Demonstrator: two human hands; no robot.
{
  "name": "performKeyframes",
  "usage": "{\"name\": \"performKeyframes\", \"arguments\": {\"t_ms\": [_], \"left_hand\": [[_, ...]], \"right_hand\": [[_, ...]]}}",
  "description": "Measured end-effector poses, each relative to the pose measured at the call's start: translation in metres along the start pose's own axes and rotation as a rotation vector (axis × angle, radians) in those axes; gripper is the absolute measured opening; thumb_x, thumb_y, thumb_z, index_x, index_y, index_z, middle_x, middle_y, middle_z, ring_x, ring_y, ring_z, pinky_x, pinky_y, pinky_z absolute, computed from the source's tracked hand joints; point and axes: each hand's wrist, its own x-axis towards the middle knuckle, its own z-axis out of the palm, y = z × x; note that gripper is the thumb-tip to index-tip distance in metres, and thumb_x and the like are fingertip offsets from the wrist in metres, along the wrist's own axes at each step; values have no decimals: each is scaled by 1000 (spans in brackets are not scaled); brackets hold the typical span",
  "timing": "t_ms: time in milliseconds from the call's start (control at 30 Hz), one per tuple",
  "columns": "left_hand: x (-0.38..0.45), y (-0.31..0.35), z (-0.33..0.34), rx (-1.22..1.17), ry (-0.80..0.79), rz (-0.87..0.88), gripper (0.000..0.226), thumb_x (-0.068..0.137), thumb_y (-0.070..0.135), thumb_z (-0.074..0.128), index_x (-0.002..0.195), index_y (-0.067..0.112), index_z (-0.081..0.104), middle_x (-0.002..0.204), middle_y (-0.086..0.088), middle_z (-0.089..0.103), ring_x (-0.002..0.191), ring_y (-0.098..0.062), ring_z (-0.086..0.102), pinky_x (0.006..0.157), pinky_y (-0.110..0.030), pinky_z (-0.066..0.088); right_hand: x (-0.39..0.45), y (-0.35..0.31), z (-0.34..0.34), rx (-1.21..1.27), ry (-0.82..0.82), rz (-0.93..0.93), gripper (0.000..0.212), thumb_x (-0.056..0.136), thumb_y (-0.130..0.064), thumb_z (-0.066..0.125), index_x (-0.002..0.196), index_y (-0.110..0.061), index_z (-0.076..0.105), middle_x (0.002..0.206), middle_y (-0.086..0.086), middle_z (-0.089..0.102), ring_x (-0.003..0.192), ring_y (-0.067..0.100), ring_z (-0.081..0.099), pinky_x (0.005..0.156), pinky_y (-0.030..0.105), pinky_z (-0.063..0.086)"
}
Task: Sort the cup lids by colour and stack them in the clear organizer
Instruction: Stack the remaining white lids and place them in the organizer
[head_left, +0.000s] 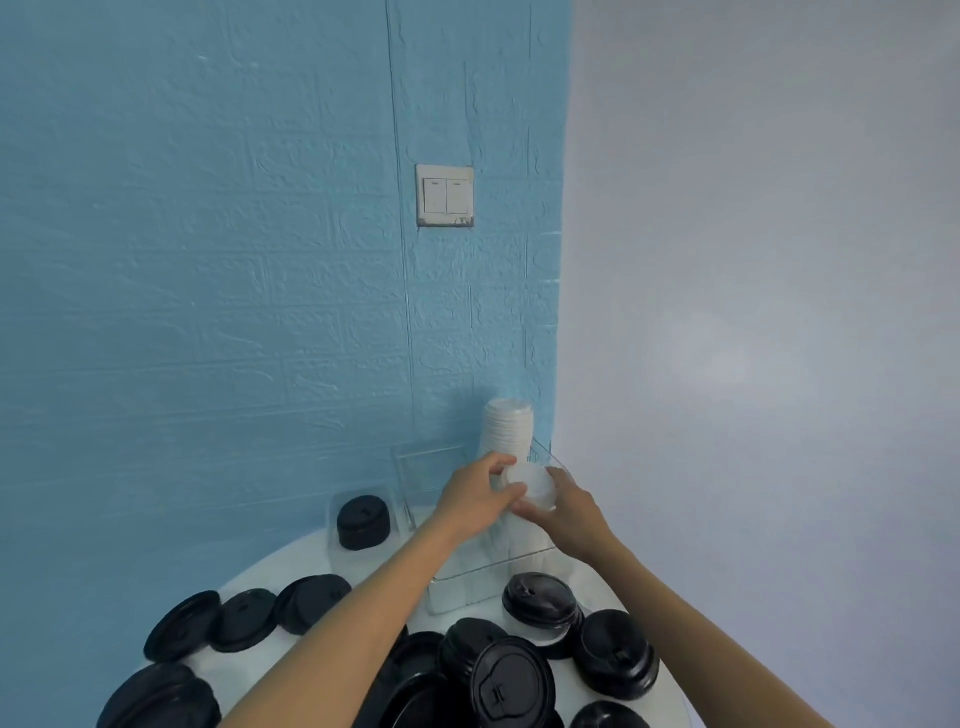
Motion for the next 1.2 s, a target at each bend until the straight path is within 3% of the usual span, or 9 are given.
{"name": "performKeyframes", "arguments": {"t_ms": [133, 267, 667, 867, 967, 1033, 1200], "left_hand": [[6, -9, 3, 133, -39, -1, 49, 97, 50, 60, 140, 29, 56, 139, 2, 63, 132, -20, 53, 111, -38, 41], [6, -11, 5, 358, -30, 12, 48, 101, 56, 44, 145, 35, 46, 140, 6, 61, 131, -25, 46, 108, -41, 27], [4, -10, 5, 532, -46, 7, 45, 104, 55, 37, 137, 28, 52, 128, 0, 65, 124, -25, 50, 102, -41, 29], [-1, -3, 3, 561, -81, -4, 49, 106, 54, 34, 146, 29, 47, 140, -4, 59, 131, -29, 44, 106, -44, 32], [-10, 0, -4, 452, -105, -4, 57, 105, 57, 33, 155, 31, 37, 153, -7, 48, 140, -32, 40, 112, -46, 35], [-22, 3, -12, 349, -65, 11, 59, 104, 58, 35, 156, 30, 34, 158, -7, 43, 143, -30, 40, 113, -45, 37], [-55, 18, -50, 336, -43, 58, 58, 104, 59, 37, 152, 27, 42, 150, -4, 53, 131, -23, 55, 105, -38, 42]], "right_hand": [[4, -2, 0, -25, -39, -6, 75, 88, -50, 73, 143, -11, 41, 130, 3, 54, 117, 25, 56, 92, 33, 43], [6, 3, 6, 2, -40, 24, 85, 85, -53, 75, 147, -12, 32, 139, 8, 51, 115, 24, 54, 94, 34, 45], [11, 8, 12, -146, -86, -20, 87, 94, -61, 58, 157, -11, 24, 154, 15, 42, 140, 30, 41, 111, 40, 35], [8, 4, 13, -211, -102, 8, 91, 98, -62, 49, 162, -12, 9, 161, 17, 30, 148, 32, 30, 117, 45, 29], [6, 0, 4, -202, -107, 3, 95, 97, -65, 45, 163, -14, 0, 167, 14, 20, 154, 29, 21, 120, 47, 23], [1, -3, -6, -219, -78, -21, 91, 98, -63, 46, 163, -13, 4, 168, 11, 20, 154, 27, 21, 122, 46, 23], [-31, -19, -30, -184, 30, -86, 67, 98, -54, 55, 154, -21, 38, 149, 5, 53, 130, 27, 56, 111, 46, 41]]}}
